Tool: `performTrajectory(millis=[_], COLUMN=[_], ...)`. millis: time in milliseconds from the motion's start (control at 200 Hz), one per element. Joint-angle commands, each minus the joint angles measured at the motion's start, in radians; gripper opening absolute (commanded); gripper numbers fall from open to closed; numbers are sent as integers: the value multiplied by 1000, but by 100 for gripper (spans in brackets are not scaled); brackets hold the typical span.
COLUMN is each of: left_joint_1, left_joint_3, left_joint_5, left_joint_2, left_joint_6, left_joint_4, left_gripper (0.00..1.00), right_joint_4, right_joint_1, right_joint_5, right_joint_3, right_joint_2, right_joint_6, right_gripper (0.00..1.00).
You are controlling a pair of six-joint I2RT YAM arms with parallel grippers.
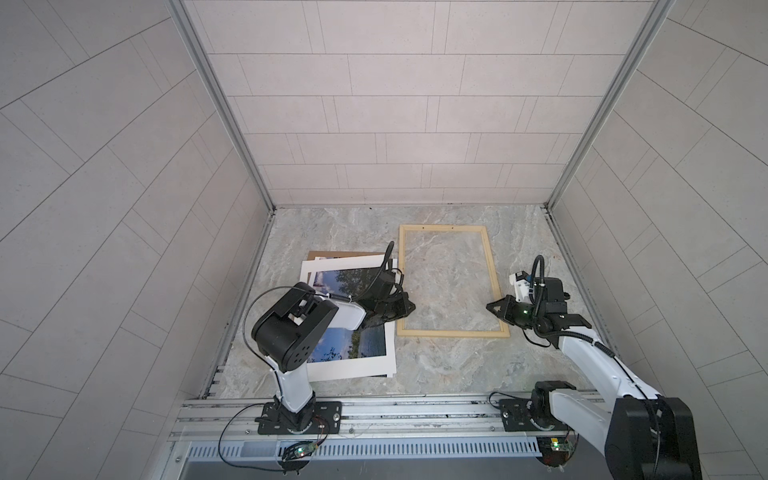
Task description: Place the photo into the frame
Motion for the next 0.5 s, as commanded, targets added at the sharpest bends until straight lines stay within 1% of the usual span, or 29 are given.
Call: performTrajectory(millis=[0, 215, 495], left_joint_1=[9, 11, 11], left_joint_3=[-15, -21, -24], left_joint_5=[-15, -42, -52], left_joint_2=[14, -8, -29], left_joint_6=[35, 72, 98], left_joint_4=[2, -14, -33], left_gripper=[0, 0, 0], right_joint_4=[26, 21, -36], right_joint_1=[-4, -4, -5], right_joint_5=[3, -14, 8], right_joint_3=[-18, -9, -21], right_joint_2=[32, 61, 17], right_joint_6=[-24, -12, -30], right_gripper=[0, 0, 0])
